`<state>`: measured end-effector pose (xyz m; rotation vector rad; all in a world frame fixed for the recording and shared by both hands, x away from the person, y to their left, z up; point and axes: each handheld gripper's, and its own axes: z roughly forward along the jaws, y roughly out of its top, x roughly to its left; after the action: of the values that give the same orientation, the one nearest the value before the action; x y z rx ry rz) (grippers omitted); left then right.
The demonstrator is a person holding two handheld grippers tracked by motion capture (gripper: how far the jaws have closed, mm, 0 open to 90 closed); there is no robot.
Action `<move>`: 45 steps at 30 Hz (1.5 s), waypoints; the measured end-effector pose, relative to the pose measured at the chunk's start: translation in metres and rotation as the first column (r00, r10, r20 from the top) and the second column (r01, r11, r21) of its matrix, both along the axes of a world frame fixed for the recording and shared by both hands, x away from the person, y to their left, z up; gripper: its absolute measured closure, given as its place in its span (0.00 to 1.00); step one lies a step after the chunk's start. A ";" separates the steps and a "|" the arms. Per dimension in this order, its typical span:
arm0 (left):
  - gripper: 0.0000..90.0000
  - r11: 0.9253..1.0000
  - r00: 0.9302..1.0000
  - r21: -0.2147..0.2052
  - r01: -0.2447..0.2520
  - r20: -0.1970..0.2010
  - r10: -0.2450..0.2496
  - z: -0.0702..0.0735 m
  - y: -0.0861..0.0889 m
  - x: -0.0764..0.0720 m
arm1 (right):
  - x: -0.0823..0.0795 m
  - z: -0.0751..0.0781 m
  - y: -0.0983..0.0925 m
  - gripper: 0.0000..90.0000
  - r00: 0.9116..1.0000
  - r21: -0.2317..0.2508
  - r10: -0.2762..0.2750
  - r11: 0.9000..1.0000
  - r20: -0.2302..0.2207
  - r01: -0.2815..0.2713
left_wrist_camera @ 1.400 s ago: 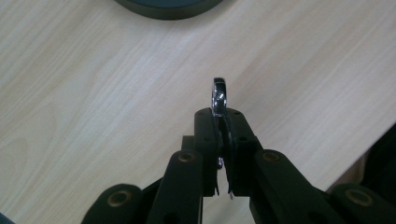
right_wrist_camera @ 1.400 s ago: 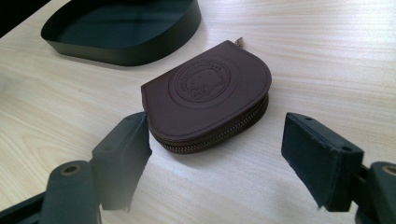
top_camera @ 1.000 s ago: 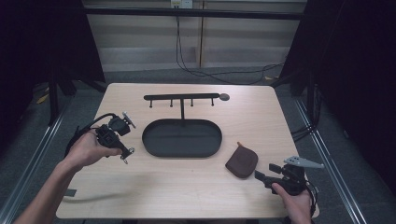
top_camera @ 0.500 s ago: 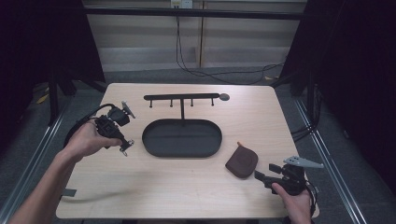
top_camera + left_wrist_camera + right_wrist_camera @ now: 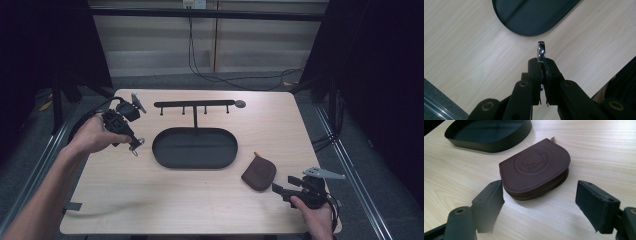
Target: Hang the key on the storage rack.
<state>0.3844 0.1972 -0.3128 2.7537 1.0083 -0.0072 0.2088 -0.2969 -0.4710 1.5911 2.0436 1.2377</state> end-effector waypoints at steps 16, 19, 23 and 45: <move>0.95 0.999 1.000 0.025 0.024 0.003 -0.024 0.027 -0.025 0.018 | -0.001 0.001 0.002 0.18 1.000 -0.006 0.024 1.000 0.008 -0.024; 0.95 0.999 1.000 0.027 0.020 0.000 -0.020 0.030 -0.029 0.022 | -0.001 0.001 0.003 0.17 1.000 -0.011 0.028 1.000 0.008 -0.028; 0.95 0.999 1.000 0.030 0.025 0.004 -0.026 0.033 -0.034 0.026 | -0.002 0.001 0.003 0.16 0.999 -0.011 0.038 0.999 0.012 -0.037; 0.95 1.000 1.000 0.030 0.002 -0.003 -0.002 0.037 -0.052 0.052 | -0.001 0.001 0.003 0.16 0.999 -0.010 0.042 0.999 0.003 -0.042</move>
<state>0.4369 0.1448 -0.2761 2.7823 1.0141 0.0036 0.2073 -0.2936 -0.4701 1.5478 2.0885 1.2420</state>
